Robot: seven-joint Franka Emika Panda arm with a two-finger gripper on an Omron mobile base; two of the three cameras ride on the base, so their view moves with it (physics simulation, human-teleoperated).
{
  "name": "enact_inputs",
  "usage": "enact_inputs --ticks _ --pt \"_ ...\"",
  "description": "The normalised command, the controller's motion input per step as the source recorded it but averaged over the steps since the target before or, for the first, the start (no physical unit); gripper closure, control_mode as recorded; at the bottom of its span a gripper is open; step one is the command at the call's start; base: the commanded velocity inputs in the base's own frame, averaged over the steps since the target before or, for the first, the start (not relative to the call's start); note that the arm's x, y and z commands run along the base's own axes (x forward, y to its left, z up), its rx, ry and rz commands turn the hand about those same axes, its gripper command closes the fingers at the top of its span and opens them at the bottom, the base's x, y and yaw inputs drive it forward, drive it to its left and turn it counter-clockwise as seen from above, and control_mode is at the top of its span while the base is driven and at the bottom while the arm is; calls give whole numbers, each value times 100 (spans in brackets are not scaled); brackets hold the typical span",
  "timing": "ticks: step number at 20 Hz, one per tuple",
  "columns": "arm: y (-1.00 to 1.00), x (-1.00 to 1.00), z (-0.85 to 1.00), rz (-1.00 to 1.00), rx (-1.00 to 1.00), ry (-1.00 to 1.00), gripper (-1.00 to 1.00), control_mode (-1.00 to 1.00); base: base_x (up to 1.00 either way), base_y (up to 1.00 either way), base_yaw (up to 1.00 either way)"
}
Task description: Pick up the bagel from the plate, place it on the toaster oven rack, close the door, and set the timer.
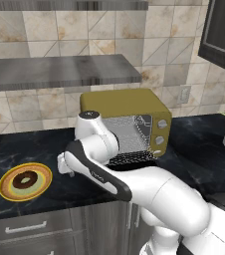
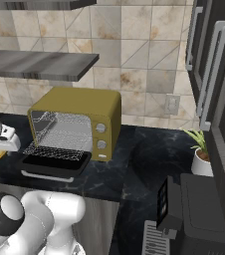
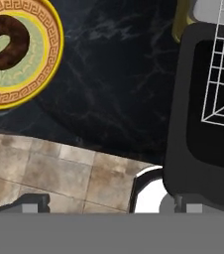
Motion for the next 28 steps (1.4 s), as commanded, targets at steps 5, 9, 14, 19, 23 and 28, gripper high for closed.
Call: enact_inputs --ticks 5,9,14,19,23,28 --pt "10 12 -27 -5 0 -1 -100 -100 0 0 0" --pt "27 13 -21 -2 0 0 -100 -100 0 0 0" --pt "33 13 -3 -2 0 0 -100 -100 0 0 0" --pt "39 17 -9 -2 0 0 -100 -100 0 0 0" --pt "28 15 -13 0 0 0 -100 -100 0 0 0" --pt "26 18 -6 0 0 0 -100 -100 0 0 0"
